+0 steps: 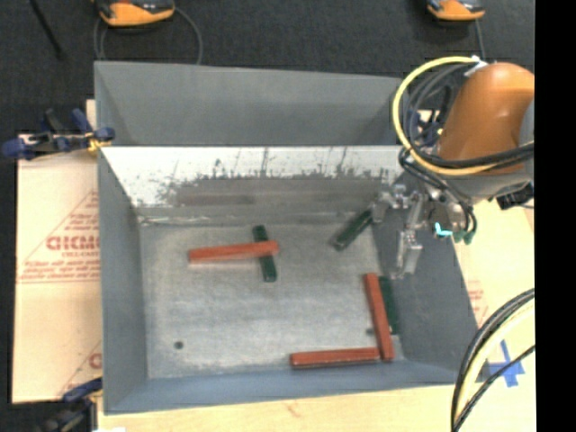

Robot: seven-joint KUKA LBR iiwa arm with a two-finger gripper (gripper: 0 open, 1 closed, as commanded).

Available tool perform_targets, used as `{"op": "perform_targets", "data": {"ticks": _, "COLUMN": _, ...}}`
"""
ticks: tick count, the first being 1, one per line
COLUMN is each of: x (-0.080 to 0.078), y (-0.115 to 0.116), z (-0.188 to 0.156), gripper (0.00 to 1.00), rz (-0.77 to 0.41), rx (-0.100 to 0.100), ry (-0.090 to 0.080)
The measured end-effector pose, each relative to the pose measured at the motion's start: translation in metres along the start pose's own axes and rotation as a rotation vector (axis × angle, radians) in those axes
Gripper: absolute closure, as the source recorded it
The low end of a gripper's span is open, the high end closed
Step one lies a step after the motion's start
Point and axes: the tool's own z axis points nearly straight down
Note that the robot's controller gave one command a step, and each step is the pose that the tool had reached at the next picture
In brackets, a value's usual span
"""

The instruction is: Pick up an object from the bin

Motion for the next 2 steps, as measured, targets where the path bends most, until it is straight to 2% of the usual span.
{"op": "perform_targets", "data": {"ticks": 1, "x": -0.040, "y": -0.016, "z": 0.076, "gripper": 0.00, "rz": -0.196, "rx": 0.000, "ry": -0.004}}
{"op": "perform_targets", "data": {"ticks": 2, "x": -0.065, "y": -0.020, "z": 0.124, "gripper": 0.00, "rz": -0.246, "rx": 0.002, "ry": -0.010}}
